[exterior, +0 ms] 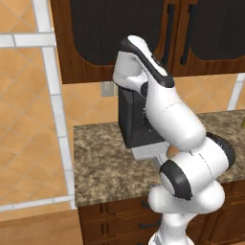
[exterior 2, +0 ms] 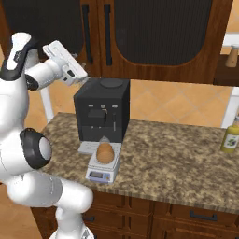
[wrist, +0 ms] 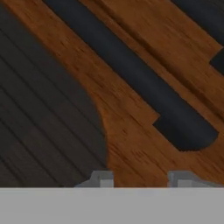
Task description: Pick the honey bottle and place it on the digital scale for weighing, and close the cabinet.
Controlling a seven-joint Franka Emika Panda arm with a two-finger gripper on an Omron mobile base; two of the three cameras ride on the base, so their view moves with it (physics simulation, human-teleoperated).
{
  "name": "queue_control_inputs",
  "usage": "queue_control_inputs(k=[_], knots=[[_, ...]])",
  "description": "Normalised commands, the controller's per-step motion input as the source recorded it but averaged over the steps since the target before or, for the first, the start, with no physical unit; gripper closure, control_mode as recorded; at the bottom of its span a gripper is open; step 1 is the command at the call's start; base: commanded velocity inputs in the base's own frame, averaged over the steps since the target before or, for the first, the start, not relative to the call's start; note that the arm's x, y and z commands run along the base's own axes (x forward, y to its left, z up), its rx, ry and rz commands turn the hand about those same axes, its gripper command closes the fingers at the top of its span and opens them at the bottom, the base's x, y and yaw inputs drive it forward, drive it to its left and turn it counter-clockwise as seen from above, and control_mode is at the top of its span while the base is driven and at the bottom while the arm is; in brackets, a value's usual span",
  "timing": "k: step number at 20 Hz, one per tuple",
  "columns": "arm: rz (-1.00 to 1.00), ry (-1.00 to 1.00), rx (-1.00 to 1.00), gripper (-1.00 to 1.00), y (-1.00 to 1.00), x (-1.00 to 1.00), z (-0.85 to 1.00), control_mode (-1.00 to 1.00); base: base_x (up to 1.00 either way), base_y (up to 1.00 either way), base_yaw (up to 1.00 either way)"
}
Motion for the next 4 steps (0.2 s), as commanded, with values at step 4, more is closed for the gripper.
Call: queue_control_inputs(k=[4], knots=[[-0.01, -0.33, -0.23, -1.0, 0.07, 0.41, 0.06, -1.0, 0.0, 0.0, 0.0]])
